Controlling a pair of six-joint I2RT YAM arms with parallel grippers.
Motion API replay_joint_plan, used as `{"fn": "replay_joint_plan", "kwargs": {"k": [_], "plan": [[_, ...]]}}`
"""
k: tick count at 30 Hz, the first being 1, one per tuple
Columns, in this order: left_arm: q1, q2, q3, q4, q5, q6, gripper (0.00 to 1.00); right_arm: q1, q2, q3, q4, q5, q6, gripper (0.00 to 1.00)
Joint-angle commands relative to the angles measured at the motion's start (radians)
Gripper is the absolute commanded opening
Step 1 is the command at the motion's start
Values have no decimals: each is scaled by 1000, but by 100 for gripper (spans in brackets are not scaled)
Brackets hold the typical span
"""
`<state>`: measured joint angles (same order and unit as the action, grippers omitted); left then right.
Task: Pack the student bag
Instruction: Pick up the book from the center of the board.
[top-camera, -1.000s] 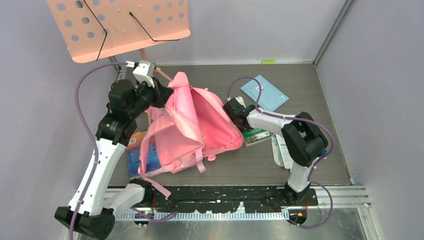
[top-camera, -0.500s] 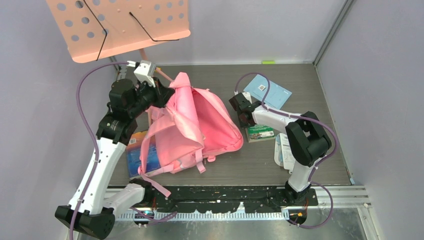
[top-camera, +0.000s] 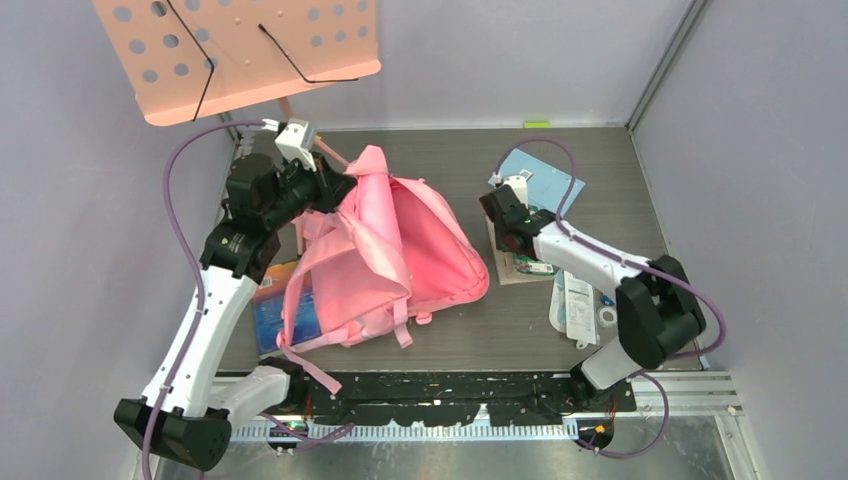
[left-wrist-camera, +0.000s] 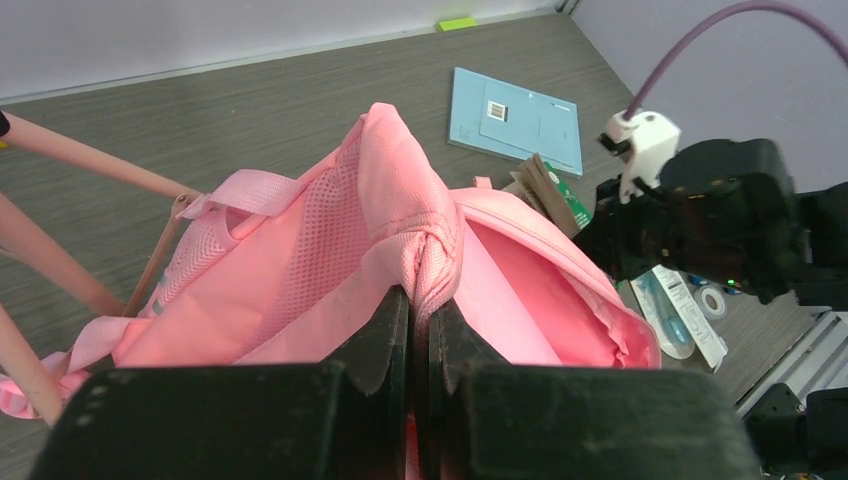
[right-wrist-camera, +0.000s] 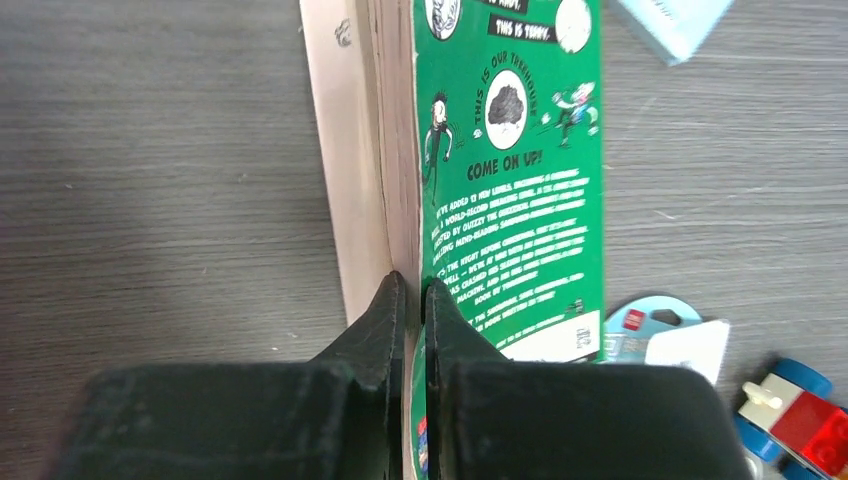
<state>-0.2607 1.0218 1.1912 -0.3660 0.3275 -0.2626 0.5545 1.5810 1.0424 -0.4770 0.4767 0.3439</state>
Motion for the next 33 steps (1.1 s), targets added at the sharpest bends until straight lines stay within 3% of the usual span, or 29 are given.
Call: {"fn": "replay_joint_plan", "kwargs": {"k": [1,3,6,7,9,18,24,33], "plan": [[6,-6,-3,146,26,-16,0,-14,-169,-47,98,117,15,1],[1,-4,-10,145,31,-23,13,-19,-214,-62,121,118,2,1],[-20,7,-8,142,31,-30,47,-35,-257,-69,127,99,-13,1],[-48,11,-7,137,15,-34,66,-55,-282,-75,126,67,-18,1],[-75,12,-11,133,-12,-40,75,-74,-296,-85,126,41,-9,1],[-400,70,-22,156,-387,-46,92,-115,-425,-125,126,-10,39,1],[-528,239,6,271,-347,-141,95,-119,-504,-158,112,67,39,1],[-588,476,16,556,-170,-323,94,-121,-574,-165,95,67,41,1]]}}
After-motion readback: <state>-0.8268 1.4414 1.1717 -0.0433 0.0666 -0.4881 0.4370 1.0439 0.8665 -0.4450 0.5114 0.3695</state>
